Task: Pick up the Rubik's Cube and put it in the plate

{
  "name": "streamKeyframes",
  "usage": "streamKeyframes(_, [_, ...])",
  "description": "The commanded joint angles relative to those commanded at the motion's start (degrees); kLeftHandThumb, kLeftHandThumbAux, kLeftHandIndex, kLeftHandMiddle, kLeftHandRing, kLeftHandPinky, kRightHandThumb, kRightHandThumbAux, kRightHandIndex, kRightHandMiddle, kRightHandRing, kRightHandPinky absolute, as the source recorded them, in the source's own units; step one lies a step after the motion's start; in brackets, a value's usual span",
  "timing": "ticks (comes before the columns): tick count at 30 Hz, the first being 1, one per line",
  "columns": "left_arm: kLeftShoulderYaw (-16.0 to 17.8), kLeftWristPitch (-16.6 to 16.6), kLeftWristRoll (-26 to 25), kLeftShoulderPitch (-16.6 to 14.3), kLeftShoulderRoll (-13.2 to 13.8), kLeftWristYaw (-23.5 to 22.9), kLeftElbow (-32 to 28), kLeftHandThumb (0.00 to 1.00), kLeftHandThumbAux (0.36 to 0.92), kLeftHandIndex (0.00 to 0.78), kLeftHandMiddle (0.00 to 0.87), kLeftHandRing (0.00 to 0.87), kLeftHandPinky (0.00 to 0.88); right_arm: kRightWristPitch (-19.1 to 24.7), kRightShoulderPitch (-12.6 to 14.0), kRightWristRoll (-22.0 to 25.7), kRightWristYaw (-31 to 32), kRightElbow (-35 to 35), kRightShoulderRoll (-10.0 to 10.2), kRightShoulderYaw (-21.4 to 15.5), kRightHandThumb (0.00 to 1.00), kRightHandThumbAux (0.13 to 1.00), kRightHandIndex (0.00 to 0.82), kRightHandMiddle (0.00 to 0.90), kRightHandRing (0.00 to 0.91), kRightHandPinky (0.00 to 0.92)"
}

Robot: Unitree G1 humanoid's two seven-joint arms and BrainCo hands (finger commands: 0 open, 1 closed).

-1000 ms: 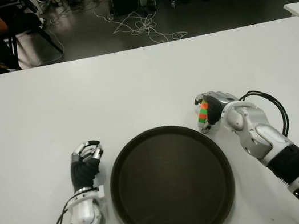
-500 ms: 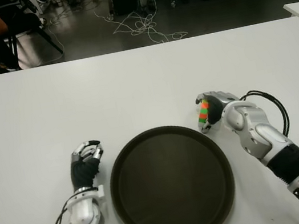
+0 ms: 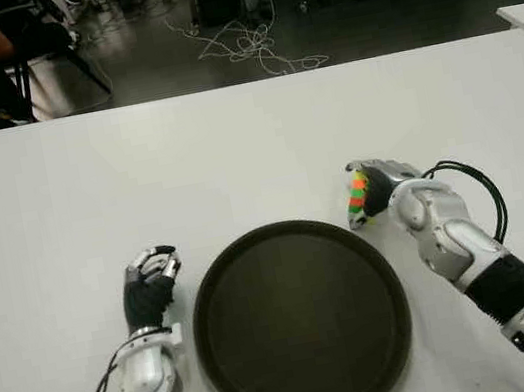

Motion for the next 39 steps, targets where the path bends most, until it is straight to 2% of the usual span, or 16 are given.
streamKeyframes(9, [-0.11,-0.19,0.17,0.00,0.10,-0.13,0.01,0.710,0.705,0.443,0.816,0.825,0.817,-0.95,0.41,0.99,-2.23,-0.22,0.30,-1.15,0.000,0.830,0.240,0.229,0.259,0.299])
streamKeyframes(18, [-0.15,-0.45,0.46,0.07,-0.13,0.29,-0.06,0.711,0.704,0.444,0.814,0.826,0.818,-0.96,0.92,1.44,-5.16,-0.57,1.15,-2.45,0.000,0.837,0.271,0.258,0.298,0.376])
streamKeyframes(24, [-0.10,-0.56,0.56,0.01,-0.24,0.56,0.00,0.711,0.704,0.444,0.816,0.827,0.822,-1.11,1.47,1.98,-7.22,-1.06,1.99,-3.76,0.000,0.820,0.330,0.324,0.409,0.484])
streamKeyframes(27, [-0.18,-0.63,0.81,0.08,0.01,0.52,0.02,0.711,0.704,0.444,0.821,0.831,0.824,-0.92,1.86,2.21,-8.76,-1.69,2.65,-4.58,0.000,0.836,0.420,0.426,0.498,0.552])
streamKeyframes(30, [-0.25,-0.72,0.98,0.11,0.18,0.41,0.05,0.711,0.704,0.444,0.821,0.831,0.823,-0.88,2.26,2.63,-10.12,-2.31,3.34,-5.46,0.000,0.850,0.460,0.505,0.558,0.598])
streamKeyframes(33, [-0.30,-0.78,1.07,0.11,0.22,0.37,0.05,0.712,0.704,0.444,0.819,0.830,0.820,-1.33,2.61,3.34,-11.43,-2.50,3.97,-6.35,0.001,0.864,0.513,0.614,0.650,0.684])
streamKeyframes(39, [-0.24,-0.73,0.83,0.07,0.15,0.28,0.03,0.712,0.704,0.444,0.820,0.830,0.821,-2.23,3.23,5.22,-12.96,-3.26,5.02,-8.19,0.009,0.856,0.557,0.699,0.724,0.738])
